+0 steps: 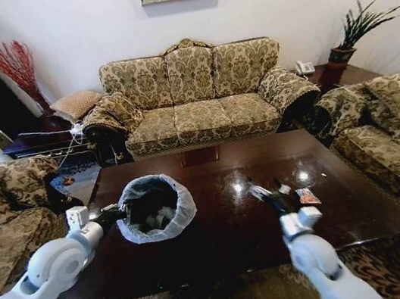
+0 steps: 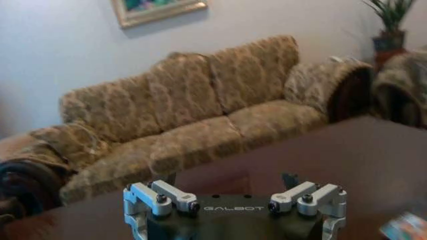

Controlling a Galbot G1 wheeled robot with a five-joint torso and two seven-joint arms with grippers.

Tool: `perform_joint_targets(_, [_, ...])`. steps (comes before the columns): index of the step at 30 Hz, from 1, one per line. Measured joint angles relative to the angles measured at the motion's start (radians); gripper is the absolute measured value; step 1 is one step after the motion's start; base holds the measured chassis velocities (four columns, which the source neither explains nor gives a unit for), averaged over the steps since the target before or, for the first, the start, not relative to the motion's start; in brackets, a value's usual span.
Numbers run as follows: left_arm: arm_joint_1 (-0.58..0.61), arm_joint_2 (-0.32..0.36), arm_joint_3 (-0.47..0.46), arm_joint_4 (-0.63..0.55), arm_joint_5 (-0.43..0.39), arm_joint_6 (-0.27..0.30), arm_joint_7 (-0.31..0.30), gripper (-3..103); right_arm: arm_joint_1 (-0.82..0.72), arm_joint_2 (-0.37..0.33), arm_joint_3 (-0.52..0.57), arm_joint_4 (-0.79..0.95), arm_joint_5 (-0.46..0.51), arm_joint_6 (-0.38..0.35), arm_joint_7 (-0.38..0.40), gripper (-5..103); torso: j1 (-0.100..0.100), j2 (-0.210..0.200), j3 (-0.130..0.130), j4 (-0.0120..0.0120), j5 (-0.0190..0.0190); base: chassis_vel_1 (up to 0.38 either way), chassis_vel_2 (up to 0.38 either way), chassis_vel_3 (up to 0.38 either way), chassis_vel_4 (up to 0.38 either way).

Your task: Move to the front of the table and place the trash on the table into the trash bin.

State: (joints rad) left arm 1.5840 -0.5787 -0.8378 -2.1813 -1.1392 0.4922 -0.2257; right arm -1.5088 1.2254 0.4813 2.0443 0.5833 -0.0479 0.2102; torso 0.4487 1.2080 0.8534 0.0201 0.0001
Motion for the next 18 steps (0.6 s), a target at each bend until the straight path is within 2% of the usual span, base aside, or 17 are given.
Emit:
perform_joint_targets(9, [0.007,-0.011,0.001,-0.015,0.007,0.000,0.000,1,0.003,0.013,0.024,-0.055,0.007,0.005,0.014,100,0.000,0.000,0.000,0.0003,-0.0001,-0.120,-0.125,0.143,0.137])
perform_joint_targets(11, [0.008,-0.011,0.001,-0.016,0.008,0.000,0.000,1,0.010,0.013,0.024,-0.076,-0.008,0.019,0.013,100,0.000,0.000,0.000,0.0003,0.0000,-0.213,-0.201,0.233,0.263])
perform_joint_targets(14, [0.010,-0.012,0.001,-0.023,0.013,0.000,0.002,1,0.052,0.013,0.025,-0.196,-0.092,0.092,0.008,100,0.000,0.000,0.000,0.0000,-0.0002,-0.257,-0.253,0.238,0.229])
perform_joint_targets(18, [0.010,-0.012,0.004,-0.032,0.014,0.000,0.004,1,0.105,0.014,0.024,-0.312,-0.117,0.103,0.012,100,0.000,0.000,0.000,-0.0001,0.0015,-0.161,-0.168,0.144,0.166])
